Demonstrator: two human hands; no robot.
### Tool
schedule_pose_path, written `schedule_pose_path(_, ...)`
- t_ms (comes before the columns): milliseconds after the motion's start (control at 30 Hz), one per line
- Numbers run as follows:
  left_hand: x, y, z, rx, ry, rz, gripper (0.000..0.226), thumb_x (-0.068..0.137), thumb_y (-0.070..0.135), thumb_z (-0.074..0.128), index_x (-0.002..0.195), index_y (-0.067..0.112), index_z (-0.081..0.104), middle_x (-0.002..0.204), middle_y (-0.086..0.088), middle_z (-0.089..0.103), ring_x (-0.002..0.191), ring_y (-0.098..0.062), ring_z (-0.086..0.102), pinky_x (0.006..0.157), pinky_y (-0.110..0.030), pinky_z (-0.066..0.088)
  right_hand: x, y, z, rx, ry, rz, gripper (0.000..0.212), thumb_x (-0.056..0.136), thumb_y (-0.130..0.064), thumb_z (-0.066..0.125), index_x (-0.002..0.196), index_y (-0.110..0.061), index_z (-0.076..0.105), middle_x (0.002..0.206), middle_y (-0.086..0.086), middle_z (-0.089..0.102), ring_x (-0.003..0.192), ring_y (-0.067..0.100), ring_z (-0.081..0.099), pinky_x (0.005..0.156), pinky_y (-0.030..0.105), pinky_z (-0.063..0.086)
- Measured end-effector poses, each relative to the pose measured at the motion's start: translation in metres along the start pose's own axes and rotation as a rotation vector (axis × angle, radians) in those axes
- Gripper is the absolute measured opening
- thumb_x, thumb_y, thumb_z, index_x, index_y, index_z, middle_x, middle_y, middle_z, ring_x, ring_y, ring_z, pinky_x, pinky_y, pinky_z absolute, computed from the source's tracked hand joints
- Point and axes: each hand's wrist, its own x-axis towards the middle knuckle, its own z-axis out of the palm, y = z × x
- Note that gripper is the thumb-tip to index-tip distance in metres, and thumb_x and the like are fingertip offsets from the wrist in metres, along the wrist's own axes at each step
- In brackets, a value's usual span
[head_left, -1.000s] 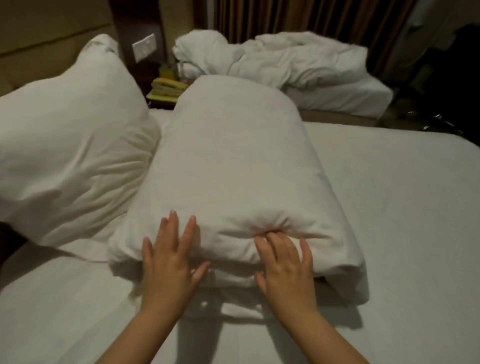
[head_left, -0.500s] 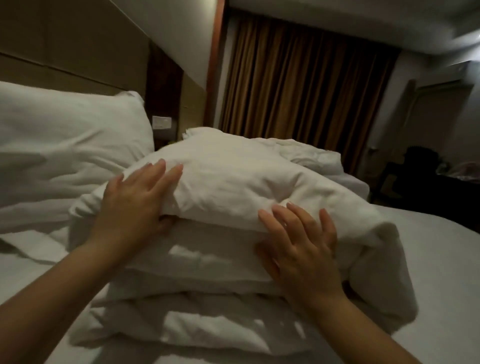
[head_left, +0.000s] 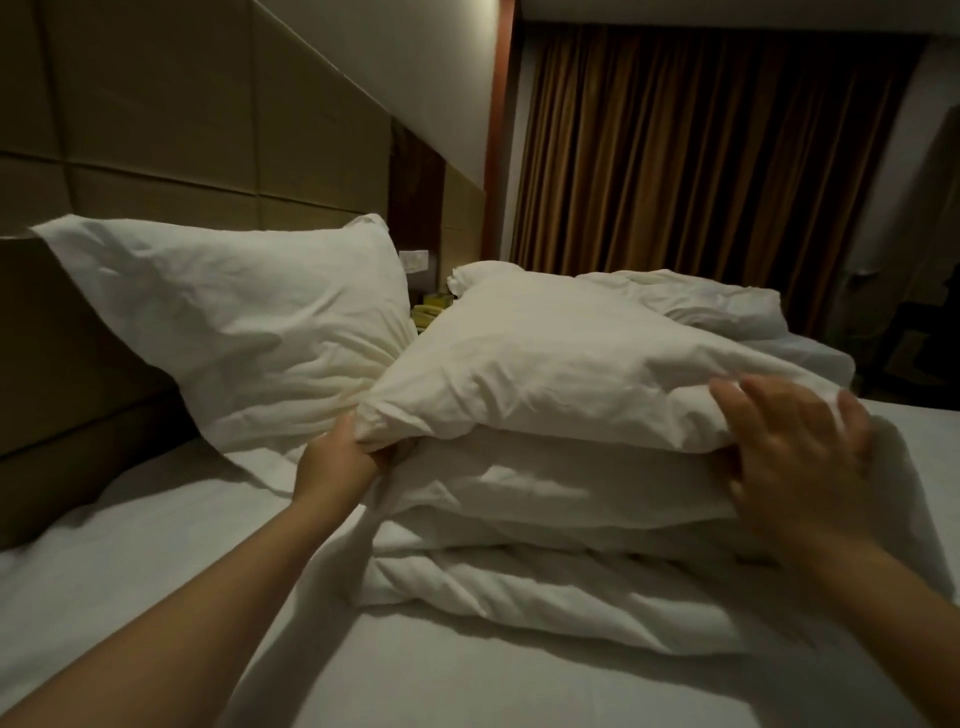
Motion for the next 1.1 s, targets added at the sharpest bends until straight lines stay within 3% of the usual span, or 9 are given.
schedule_pose_path(133, -0.005, 0.02, -0.039, -0.109, 0.212, 0.312, 0.013, 0.088, 0.03, 0.064, 0.1, 0.025, 0.061, 0.083, -0.005, 0.064, 0.071, -0.021, 0.057, 0.055, -0.027, 0.036, 0.005, 0.012, -0.007, -0.042, 0.023, 0.029, 0.05, 0.071, -0.022, 0.051, 0.121, -0.014, 0.054, 0.112, 0.02, 0.056, 0.103, 0.037, 0.044, 0.092, 0.051, 0.028)
schedule_pose_path(300, -0.028, -0.027, -0.046, 0.077, 0.02, 0.251, 0.074, 0.068, 0.064, 0.031, 0.123, 0.024, 0.058, 0.107, -0.012, 0.069, 0.097, -0.034, 0.063, 0.069, -0.033, 0.041, -0.002, 0.018, -0.003, -0.083, 0.008, 0.005, 0.035, 0.077, -0.017, 0.052, 0.11, -0.009, 0.06, 0.092, 0.023, 0.061, 0.081, 0.044, 0.055, 0.073, 0.05, 0.035)
schedule_pose_path(400, -0.05, -0.012, -0.031, 0.076, 0.073, 0.241, 0.049, 0.079, 0.048, 0.042, 0.119, 0.022, 0.054, 0.094, -0.008, 0.068, 0.085, -0.033, 0.061, 0.061, -0.033, 0.037, 0.001, 0.007, 0.001, -0.021, 0.025, 0.068, 0.038, 0.07, -0.015, 0.052, 0.106, -0.008, 0.062, 0.095, 0.023, 0.059, 0.085, 0.041, 0.05, 0.077, 0.049, 0.032)
schedule_pose_path(467, -0.045, -0.005, -0.031, 0.026, 0.105, 0.178, 0.035, 0.088, 0.033, 0.05, 0.121, 0.022, 0.05, 0.091, -0.007, 0.065, 0.082, -0.03, 0.057, 0.061, -0.032, 0.035, 0.006, -0.01, 0.001, 0.034, 0.046, 0.047, 0.044, 0.062, -0.008, 0.06, 0.106, -0.008, 0.06, 0.099, 0.022, 0.057, 0.088, 0.038, 0.047, 0.081, 0.046, 0.029)
schedule_pose_path(600, -0.047, -0.008, -0.024, -0.297, -0.009, -0.18, 0.05, 0.083, 0.03, 0.064, 0.125, 0.033, 0.037, 0.091, -0.002, 0.056, 0.08, -0.027, 0.057, 0.061, -0.035, 0.05, 0.004, -0.053, 0.007, 0.113, 0.119, -0.047, 0.052, 0.059, -0.014, 0.062, 0.111, -0.012, 0.053, 0.103, 0.017, 0.057, 0.095, 0.032, 0.042, 0.09, 0.045, 0.028)
schedule_pose_path(700, -0.06, -0.012, -0.014, -0.433, -0.038, -0.306, 0.042, 0.066, 0.039, 0.059, 0.104, 0.019, 0.058, 0.086, -0.012, 0.065, 0.078, -0.035, 0.064, 0.063, -0.049, 0.058, -0.001, -0.062, 0.01, 0.123, 0.115, -0.032, 0.049, 0.064, -0.02, 0.057, 0.113, -0.016, 0.053, 0.106, 0.014, 0.056, 0.099, 0.031, 0.042, 0.098, 0.049, 0.024)
schedule_pose_path(800, -0.052, -0.016, -0.025, -0.287, 0.128, -0.212, 0.034, 0.065, 0.037, 0.048, 0.084, 0.013, 0.063, 0.074, -0.019, 0.068, 0.073, -0.036, 0.066, 0.067, -0.047, 0.055, -0.008, -0.047, 0.007, 0.089, 0.096, 0.038, 0.047, 0.066, -0.015, 0.056, 0.112, -0.017, 0.053, 0.109, 0.013, 0.054, 0.101, 0.031, 0.04, 0.103, 0.05, 0.019)
schedule_pose_path(967, -0.068, 0.003, -0.012, -0.28, 0.169, -0.112, 0.065, 0.079, 0.022, 0.057, 0.139, 0.013, 0.033, 0.128, -0.025, 0.047, 0.113, -0.043, 0.048, 0.09, -0.05, 0.042, -0.029, -0.006, -0.003, 0.075, 0.113, 0.083, 0.05, 0.067, -0.018, 0.058, 0.117, -0.018, 0.052, 0.113, 0.014, 0.058, 0.108, 0.03, 0.039, 0.104, 0.053, 0.018)
schedule_pose_path(1100, -0.086, 0.066, 0.0, -0.018, 0.573, 0.566, 0.061, 0.081, 0.027, 0.053, 0.136, 0.01, 0.033, 0.131, -0.022, 0.037, 0.117, -0.039, 0.039, 0.096, -0.051, 0.038, -0.054, 0.012, -0.009, 0.051, 0.144, 0.111, 0.051, 0.076, -0.032, 0.049, 0.126, -0.02, 0.046, 0.124, 0.008, 0.049, 0.116, 0.03, 0.041, 0.106, 0.051, 0.019)
